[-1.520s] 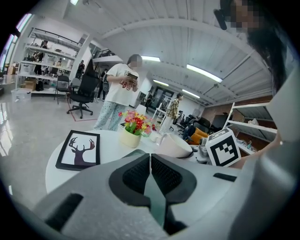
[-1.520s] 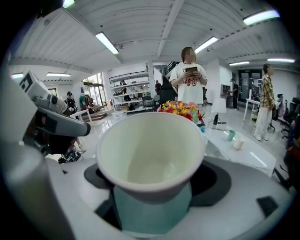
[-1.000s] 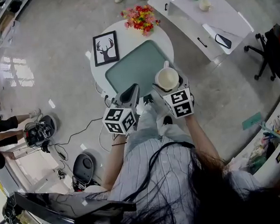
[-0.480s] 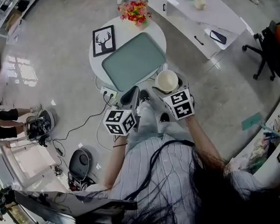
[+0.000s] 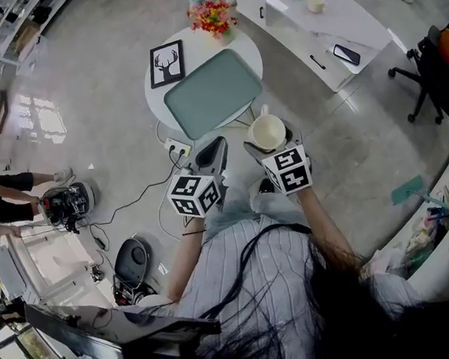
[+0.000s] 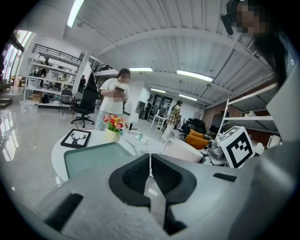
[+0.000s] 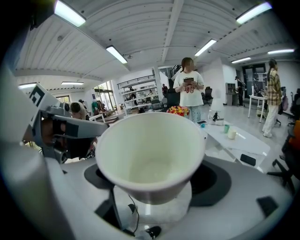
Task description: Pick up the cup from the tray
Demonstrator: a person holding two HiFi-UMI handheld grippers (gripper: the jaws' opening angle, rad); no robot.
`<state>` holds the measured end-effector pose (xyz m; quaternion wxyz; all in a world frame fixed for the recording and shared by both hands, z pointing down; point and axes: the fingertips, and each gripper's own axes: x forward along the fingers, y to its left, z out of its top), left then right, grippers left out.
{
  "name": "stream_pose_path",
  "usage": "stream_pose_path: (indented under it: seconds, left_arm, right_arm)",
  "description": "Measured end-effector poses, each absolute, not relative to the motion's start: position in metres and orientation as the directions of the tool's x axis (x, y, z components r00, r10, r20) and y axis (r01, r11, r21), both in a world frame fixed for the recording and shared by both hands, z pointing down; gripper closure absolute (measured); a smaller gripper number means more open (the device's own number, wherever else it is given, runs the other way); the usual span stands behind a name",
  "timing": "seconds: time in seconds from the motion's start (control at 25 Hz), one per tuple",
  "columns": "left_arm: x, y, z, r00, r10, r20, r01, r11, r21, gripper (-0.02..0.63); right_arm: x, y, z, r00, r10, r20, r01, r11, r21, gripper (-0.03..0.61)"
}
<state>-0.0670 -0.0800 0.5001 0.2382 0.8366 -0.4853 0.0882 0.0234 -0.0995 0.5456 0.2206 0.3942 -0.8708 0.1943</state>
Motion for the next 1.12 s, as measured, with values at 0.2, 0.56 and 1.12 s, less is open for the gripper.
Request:
stream_pose_path:
  seconds: [0.2,0.56,1.12]
  left_arm:
    - [-0.064,-0.071,0.502,0.519,-0.758,0.395,-0.853,-0.427,0.302,0.6]
    - [-0.083,-0.046,0.509,0.523,-0.735,0.431,-0.852,-0.431,0.298,0.6]
    - [-0.145,-0.012,0.499,0.6,-0.706,0.376,-0.799,-0.509,0.319,0.6]
  right_arm:
    - [0.026,-0.094,0.542,-0.596,-0.608,0.525,-0.777,0.603,-0.184,0.156]
    - [0.013,-0.079,0.547,-0.591,-0.606,0.532,-0.784,0.586,-0.204,0.156]
    - [-0.051,-0.027,0.538,-0.53,-0.659,0.534,-0.839,0.501,-0.214,0.156]
